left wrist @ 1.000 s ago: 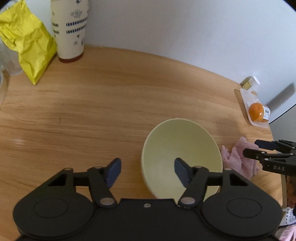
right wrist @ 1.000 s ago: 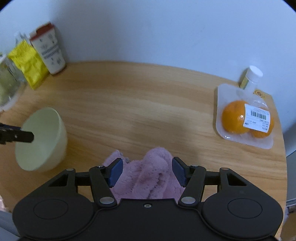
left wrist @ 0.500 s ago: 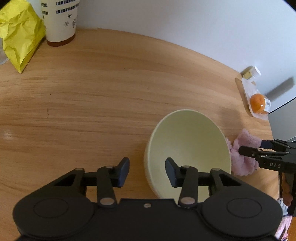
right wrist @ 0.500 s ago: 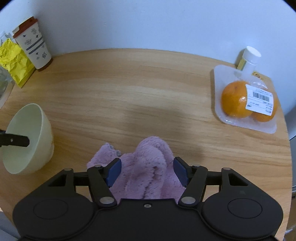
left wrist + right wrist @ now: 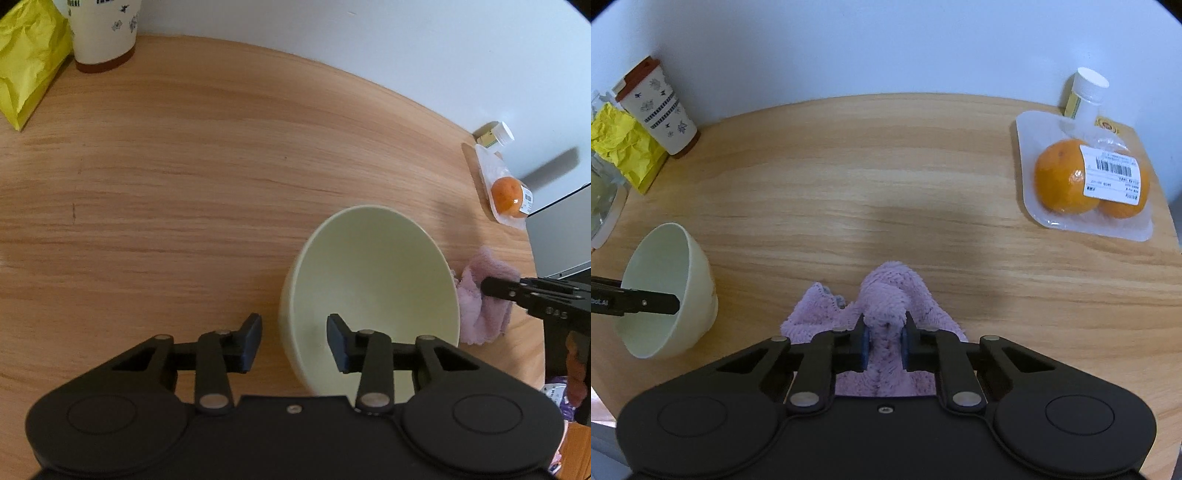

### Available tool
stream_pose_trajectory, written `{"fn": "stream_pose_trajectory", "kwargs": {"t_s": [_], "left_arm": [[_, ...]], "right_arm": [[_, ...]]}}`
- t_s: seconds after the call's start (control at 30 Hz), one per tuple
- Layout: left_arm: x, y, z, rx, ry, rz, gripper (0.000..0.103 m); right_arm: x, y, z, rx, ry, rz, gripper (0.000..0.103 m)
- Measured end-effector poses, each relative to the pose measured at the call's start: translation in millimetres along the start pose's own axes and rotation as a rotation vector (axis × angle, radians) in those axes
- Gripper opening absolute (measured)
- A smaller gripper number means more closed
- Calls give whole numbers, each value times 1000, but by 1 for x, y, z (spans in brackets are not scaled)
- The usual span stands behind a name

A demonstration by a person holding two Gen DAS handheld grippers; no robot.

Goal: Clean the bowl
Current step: 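Grip the bowl rim with the left tool while the right tool lifts the towel into the bowl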

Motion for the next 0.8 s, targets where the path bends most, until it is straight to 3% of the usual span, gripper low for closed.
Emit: {"fn": "stream_pose_trajectory", "kwargs": {"t_s": [0.03,0.3,0.53,0.67,0.8], "left_arm": [[-1,1,1,-2,-6,4,17],[-1,4,-2,-8,10,9,13],[0,8,-7,2,36,30,11],[0,6,-8,-7,37,27,10],[2,6,-9,-6,42,36,10]], "right_arm": [[2,-2,-3,16,2,7,16],[24,-32,-52,144,99,10,15],[42,-115,-110,325,209,-121,16],[32,-145,-94,318,170,-230,16],[11,-162,-59,281,76,-331,16]]}}
Point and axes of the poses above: each gripper's, at about its wrist camera, not at the fingertips, and z roughly the way its jaws point, y to its right, x to its top, the point moved 9 cm from there along z, roughly the way its jaws point, and after that the axes turned 14 degrees about z, right-handed, at the moved point
